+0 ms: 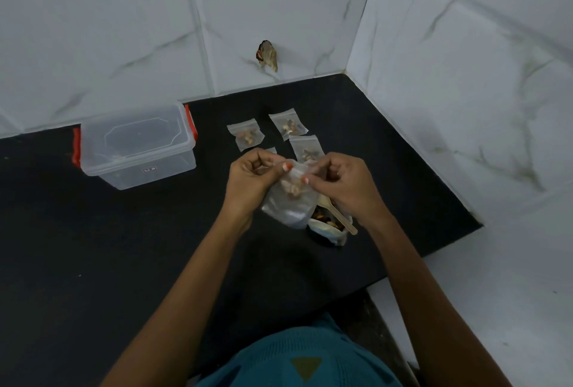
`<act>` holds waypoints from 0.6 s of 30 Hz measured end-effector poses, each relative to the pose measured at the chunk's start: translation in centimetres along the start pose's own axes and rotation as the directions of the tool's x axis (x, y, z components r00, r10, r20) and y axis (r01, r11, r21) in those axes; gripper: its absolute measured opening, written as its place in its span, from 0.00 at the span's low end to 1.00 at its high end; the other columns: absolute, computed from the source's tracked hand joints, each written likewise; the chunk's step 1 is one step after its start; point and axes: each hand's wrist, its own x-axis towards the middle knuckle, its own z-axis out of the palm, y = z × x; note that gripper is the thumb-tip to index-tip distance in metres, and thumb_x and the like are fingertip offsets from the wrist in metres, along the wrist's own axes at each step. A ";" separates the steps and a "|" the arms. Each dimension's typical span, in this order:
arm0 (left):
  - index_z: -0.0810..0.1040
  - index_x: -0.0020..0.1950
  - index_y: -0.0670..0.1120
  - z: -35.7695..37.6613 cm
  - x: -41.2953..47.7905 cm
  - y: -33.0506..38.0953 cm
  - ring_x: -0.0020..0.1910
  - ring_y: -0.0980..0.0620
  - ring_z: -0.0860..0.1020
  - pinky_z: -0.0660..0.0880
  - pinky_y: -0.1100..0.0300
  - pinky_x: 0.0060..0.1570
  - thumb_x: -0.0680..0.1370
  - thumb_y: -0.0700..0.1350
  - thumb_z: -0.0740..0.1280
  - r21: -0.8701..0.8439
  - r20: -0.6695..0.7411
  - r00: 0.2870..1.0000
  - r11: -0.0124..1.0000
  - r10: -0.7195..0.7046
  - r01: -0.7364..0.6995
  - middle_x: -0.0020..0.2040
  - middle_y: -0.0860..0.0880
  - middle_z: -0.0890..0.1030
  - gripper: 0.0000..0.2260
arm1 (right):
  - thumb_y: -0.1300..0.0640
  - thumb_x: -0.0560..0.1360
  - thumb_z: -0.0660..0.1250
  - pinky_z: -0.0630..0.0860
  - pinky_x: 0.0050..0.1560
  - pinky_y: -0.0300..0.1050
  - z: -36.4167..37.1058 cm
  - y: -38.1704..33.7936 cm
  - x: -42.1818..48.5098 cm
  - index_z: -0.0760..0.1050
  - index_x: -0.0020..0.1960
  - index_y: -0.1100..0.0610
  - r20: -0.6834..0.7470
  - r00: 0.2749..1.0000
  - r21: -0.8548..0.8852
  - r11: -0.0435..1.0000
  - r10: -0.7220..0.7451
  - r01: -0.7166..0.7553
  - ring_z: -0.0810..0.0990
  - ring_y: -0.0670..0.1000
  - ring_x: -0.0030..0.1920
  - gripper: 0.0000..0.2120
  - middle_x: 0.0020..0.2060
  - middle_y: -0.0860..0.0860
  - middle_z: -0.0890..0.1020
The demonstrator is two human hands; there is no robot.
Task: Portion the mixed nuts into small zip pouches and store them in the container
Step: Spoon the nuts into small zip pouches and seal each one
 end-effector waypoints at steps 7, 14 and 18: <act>0.76 0.39 0.42 0.2 0.2 0.5 0.37 0.58 0.81 0.77 0.67 0.40 0.71 0.33 0.68 0.001 0.016 1.000 1.000 -0.007 0.007 0.35 0.52 0.82 0.06 | 0.66 0.70 0.70 0.79 0.46 0.37 -0.5 -1.2 0.4 0.73 0.51 0.52 0.043 0.998 0.069 0.996 0.048 -0.051 0.82 0.45 0.46 0.14 0.44 0.49 0.82; 0.77 0.40 0.46 0.4 0.4 0.4 0.40 0.56 0.81 0.79 0.62 0.42 0.71 0.35 0.69 0.073 -0.045 0.998 0.996 0.044 -0.041 0.38 0.54 0.82 0.07 | 0.66 0.69 0.70 0.79 0.44 0.37 -0.1 -1.2 0.5 0.74 0.49 0.55 0.010 0.995 0.148 0.984 0.099 -0.099 0.81 0.43 0.44 0.12 0.45 0.50 0.81; 0.76 0.42 0.46 0.2 0.5 0.4 0.40 0.57 0.81 0.79 0.64 0.42 0.72 0.34 0.68 0.025 -0.070 0.996 0.998 0.058 -0.056 0.39 0.52 0.81 0.07 | 0.65 0.71 0.69 0.79 0.51 0.44 0.1 -1.1 0.8 0.75 0.52 0.55 0.004 0.983 0.289 0.941 0.183 -0.176 0.81 0.46 0.49 0.12 0.48 0.49 0.81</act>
